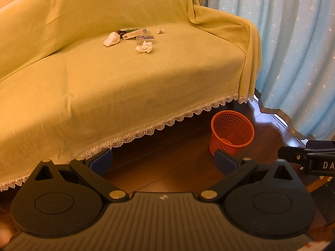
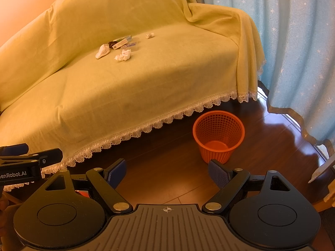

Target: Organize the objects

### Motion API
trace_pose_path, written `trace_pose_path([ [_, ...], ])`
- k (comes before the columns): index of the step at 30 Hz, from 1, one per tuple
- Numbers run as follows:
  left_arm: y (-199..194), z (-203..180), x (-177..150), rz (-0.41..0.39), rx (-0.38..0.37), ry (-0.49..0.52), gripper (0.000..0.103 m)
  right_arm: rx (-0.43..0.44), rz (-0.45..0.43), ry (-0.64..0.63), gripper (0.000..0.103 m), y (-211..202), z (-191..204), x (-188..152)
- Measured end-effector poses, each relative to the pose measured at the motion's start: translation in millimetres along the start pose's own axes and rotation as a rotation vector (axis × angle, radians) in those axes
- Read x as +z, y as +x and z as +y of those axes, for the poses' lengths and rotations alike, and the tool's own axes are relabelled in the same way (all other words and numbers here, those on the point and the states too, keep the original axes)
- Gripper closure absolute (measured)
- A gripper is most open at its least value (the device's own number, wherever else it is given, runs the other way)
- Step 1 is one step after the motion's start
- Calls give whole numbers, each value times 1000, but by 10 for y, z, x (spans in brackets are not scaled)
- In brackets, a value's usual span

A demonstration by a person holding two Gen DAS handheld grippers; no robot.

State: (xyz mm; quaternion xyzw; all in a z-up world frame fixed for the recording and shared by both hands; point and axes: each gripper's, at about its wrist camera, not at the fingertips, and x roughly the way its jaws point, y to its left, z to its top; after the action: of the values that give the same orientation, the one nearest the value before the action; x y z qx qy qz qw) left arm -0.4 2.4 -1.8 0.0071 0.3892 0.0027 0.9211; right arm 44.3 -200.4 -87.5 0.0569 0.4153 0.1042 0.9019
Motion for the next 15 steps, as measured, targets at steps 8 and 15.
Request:
trace_pose_path([
  [8,-5,-1,-18,0,0,-1,1,1,1,0,20,10,0,3],
  [15,1,-15,-16,2,0,0,1,0,2,0,20,30,7,8],
])
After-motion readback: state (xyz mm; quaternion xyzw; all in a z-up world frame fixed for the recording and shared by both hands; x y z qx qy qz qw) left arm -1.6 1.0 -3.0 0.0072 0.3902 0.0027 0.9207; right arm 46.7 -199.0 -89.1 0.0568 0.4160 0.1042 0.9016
